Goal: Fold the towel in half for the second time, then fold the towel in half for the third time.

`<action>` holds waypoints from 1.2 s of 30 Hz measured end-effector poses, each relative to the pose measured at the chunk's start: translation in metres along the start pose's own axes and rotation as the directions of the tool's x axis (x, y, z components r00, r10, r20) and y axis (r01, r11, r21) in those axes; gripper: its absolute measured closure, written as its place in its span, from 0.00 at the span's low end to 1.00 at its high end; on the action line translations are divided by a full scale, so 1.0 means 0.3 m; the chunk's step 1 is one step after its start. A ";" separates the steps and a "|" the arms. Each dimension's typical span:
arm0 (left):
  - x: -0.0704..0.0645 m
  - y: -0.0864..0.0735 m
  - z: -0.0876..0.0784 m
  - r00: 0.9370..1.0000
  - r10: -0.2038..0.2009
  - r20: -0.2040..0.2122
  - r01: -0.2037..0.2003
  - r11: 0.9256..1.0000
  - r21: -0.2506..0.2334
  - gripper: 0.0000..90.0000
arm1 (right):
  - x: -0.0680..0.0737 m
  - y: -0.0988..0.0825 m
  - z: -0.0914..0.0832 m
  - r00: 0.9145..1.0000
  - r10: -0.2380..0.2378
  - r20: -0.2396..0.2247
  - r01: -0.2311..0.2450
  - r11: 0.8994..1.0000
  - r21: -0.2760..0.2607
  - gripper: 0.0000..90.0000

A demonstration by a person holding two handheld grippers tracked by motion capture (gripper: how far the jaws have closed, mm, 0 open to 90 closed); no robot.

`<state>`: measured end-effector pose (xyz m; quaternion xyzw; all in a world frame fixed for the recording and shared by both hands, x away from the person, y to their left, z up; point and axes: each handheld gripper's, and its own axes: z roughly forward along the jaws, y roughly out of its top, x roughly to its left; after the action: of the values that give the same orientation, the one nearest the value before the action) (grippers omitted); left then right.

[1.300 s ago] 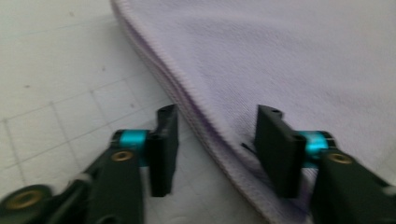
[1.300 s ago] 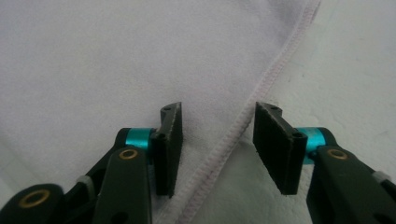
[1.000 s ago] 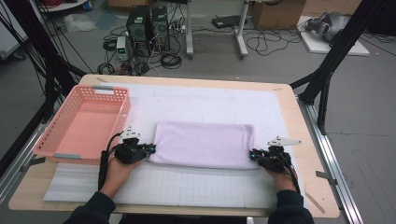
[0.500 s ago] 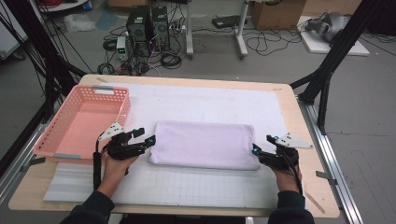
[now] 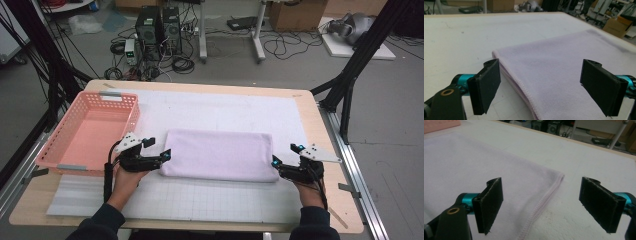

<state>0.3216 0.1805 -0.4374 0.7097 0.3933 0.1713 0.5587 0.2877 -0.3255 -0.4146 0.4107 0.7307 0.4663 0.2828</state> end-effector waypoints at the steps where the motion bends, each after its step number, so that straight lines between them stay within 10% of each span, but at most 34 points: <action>1: 0.000 0.001 0.000 1.000 0.003 0.002 -0.003 1.000 -0.003 0.19 | -0.005 -0.002 0.000 1.000 0.002 0.004 -0.002 1.000 0.000 0.20; 24: -0.043 -0.039 -0.024 1.000 -0.004 0.012 0.002 0.988 0.154 0.28 | 0.002 -0.013 0.011 0.999 0.029 -0.024 -0.028 1.000 0.011 0.20; 36: -0.054 -0.068 -0.013 1.000 0.005 0.000 -0.005 0.955 0.298 0.47 | 0.081 0.042 0.096 0.996 -0.024 -0.090 0.027 0.999 0.033 0.20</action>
<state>0.3012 0.1722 -0.4519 0.7867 0.4130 0.1117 0.4451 0.3026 -0.2886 -0.4153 0.3848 0.7557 0.4681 0.2483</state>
